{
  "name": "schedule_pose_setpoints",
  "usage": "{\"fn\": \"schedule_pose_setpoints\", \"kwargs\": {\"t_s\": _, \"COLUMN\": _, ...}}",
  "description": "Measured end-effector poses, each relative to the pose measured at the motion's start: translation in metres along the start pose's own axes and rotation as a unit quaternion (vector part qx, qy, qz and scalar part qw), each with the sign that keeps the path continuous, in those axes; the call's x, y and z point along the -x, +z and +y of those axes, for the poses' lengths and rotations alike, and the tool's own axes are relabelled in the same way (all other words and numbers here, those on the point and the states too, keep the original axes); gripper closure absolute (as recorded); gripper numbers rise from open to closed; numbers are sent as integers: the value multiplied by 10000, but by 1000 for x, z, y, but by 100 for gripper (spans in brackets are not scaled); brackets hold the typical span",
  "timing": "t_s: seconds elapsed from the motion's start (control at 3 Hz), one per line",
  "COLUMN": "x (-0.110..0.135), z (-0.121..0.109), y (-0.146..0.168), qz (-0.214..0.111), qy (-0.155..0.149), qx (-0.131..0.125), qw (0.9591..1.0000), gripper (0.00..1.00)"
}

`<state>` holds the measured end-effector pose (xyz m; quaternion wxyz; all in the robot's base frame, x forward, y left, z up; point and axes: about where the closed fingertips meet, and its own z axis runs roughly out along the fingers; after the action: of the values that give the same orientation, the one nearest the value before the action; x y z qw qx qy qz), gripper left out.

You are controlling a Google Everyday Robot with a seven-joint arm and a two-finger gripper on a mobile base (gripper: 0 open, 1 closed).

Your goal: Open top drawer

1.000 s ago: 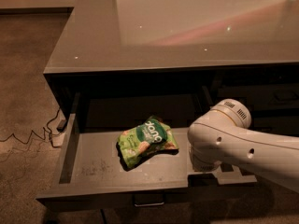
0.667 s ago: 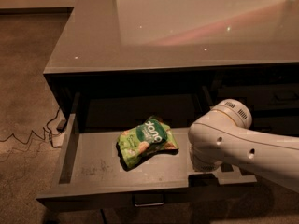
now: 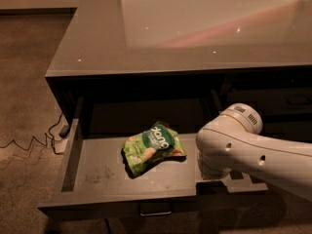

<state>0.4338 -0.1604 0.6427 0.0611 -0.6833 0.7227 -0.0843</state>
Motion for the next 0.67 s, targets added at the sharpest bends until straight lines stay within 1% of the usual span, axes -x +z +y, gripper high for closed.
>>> {"fn": "schedule_pose_setpoints", "kwargs": {"t_s": 0.33, "x": 0, "z": 0, "y": 0, "qz": 0, "qy": 0, "qx": 0, "qw": 10000, "gripper": 12}}
{"fn": "schedule_pose_setpoints", "kwargs": {"t_s": 0.67, "x": 0, "z": 0, "y": 0, "qz": 0, "qy": 0, "qx": 0, "qw": 10000, "gripper": 0}}
